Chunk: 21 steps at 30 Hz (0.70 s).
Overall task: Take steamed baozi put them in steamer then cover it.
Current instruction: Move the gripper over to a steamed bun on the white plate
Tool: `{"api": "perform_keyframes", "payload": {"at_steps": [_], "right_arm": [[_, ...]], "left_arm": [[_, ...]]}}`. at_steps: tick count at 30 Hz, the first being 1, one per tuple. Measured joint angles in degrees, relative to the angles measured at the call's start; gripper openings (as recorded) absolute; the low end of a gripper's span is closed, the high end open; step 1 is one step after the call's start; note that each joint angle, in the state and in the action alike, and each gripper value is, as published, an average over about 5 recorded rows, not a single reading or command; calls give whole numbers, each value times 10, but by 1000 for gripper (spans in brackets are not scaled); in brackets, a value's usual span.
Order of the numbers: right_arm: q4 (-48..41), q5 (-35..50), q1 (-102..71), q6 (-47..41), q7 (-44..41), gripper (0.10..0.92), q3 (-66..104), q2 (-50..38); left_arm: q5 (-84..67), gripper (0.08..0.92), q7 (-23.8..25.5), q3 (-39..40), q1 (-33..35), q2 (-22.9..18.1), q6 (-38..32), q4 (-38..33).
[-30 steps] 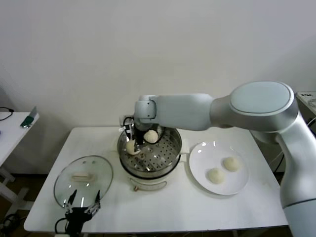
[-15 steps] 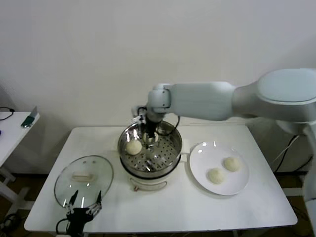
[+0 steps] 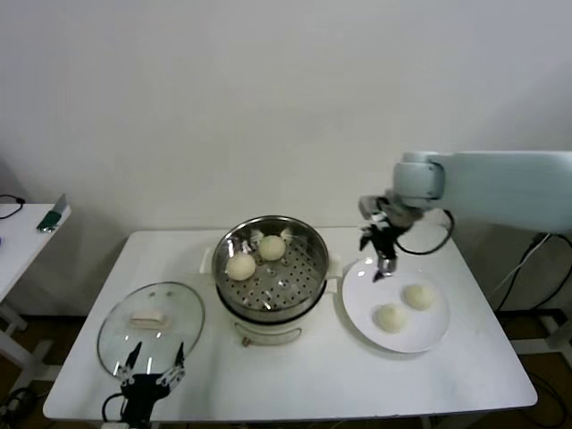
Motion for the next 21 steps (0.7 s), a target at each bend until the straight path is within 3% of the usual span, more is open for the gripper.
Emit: {"api": "perform_keyframes", "payload": {"at_steps": [9,21], "right_arm": [[-5,-68,-103,-19,27,823,52,-60],[-41,-114,-218,-45,60,823,126,-67]], "left_arm": [[5,823,0,0,5,-3,1,-1],[10,823,0,2,5,-4,0,4]]}}
